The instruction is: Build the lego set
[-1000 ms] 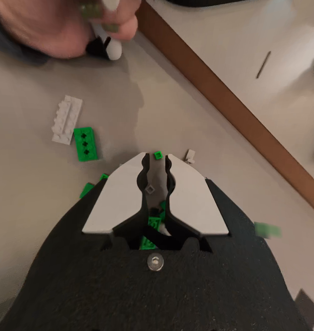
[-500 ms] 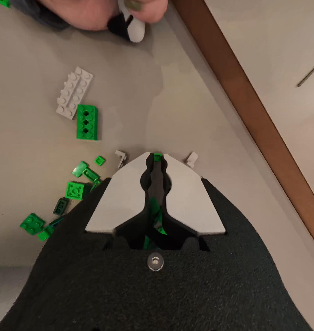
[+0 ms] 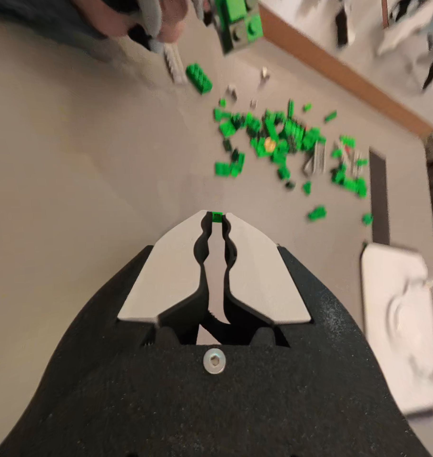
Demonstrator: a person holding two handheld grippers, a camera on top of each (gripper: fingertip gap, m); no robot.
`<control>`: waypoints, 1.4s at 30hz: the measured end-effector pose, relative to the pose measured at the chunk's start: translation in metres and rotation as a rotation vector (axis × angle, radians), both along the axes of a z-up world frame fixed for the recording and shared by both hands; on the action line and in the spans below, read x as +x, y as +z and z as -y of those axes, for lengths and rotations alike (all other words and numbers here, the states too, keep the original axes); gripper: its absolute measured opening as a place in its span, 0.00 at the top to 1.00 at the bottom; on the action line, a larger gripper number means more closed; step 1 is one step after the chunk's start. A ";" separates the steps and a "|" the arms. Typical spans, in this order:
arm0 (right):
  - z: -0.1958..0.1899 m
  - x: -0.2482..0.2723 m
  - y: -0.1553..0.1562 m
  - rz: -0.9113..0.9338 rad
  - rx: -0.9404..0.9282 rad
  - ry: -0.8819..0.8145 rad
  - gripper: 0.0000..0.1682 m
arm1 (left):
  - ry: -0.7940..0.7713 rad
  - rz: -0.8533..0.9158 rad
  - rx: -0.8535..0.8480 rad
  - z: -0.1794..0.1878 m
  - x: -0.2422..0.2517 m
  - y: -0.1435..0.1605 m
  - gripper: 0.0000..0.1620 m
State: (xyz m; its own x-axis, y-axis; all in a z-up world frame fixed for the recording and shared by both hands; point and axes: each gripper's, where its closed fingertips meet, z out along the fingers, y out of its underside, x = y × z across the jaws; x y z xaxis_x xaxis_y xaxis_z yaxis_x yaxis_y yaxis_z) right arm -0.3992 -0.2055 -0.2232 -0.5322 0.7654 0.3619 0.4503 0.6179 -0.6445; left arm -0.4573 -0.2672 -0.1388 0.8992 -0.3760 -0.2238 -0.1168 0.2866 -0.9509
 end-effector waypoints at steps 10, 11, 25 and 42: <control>-0.003 0.154 -0.058 0.222 -0.085 -0.248 0.96 | -0.206 0.030 -0.299 -0.028 0.145 -0.034 0.89; -0.004 0.158 -0.061 0.233 -0.086 -0.244 0.96 | -0.235 0.037 -0.285 -0.028 0.152 -0.033 0.89; 0.051 0.127 0.035 -0.270 -0.524 -0.003 0.76 | -0.500 0.110 -0.212 -0.005 0.188 -0.029 0.89; -0.010 0.117 -0.059 0.135 -0.148 -0.133 0.88 | -0.068 -0.062 -0.218 -0.008 0.153 -0.032 0.77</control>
